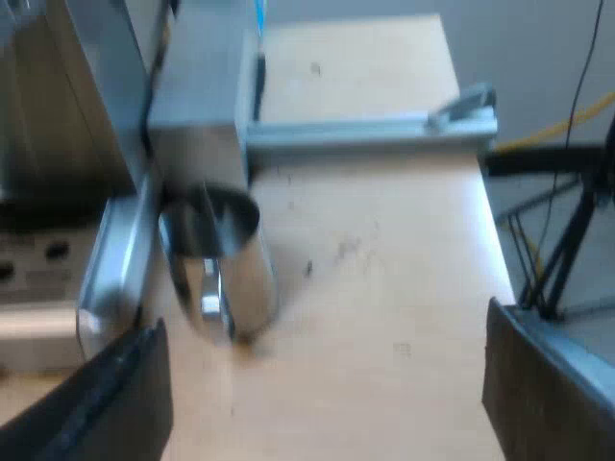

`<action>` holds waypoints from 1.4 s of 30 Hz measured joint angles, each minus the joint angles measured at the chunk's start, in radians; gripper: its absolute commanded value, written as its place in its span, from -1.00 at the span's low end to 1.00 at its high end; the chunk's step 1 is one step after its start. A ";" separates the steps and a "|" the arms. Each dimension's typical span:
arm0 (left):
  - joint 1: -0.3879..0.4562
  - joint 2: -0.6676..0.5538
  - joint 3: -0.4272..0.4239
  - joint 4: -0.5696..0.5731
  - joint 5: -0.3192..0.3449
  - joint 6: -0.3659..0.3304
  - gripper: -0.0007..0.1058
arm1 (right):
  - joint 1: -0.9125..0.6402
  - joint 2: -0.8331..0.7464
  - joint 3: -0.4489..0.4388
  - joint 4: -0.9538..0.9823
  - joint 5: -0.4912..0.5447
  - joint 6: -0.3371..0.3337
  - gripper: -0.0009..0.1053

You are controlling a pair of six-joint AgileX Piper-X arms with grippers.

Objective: Put the handle in the coffee machine

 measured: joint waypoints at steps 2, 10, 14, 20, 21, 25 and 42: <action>0.000 0.000 0.001 -0.055 -0.003 -0.042 0.22 | 0.000 0.000 0.015 -0.067 0.000 0.000 0.33; 0.000 0.000 0.010 -0.130 -0.005 -0.111 0.22 | 0.000 0.000 0.146 -0.240 0.000 0.000 0.33; 0.000 0.000 0.075 -0.148 -0.007 -0.115 0.22 | 0.000 0.002 0.231 -0.248 0.000 0.000 0.33; 0.000 0.000 0.169 -0.148 -0.015 -0.115 0.22 | 0.000 0.002 0.332 -0.248 -0.091 0.000 0.33; 0.000 0.000 0.173 -0.148 -0.015 -0.115 0.22 | 0.000 0.002 0.341 -0.248 -0.107 0.000 0.33; 0.000 0.000 0.201 -0.139 -0.015 -0.115 0.22 | 0.000 0.002 0.393 -0.242 -0.161 0.000 0.33; 0.000 0.000 0.210 -0.145 -0.015 -0.115 0.22 | 0.000 0.002 0.404 -0.248 -0.168 0.000 0.33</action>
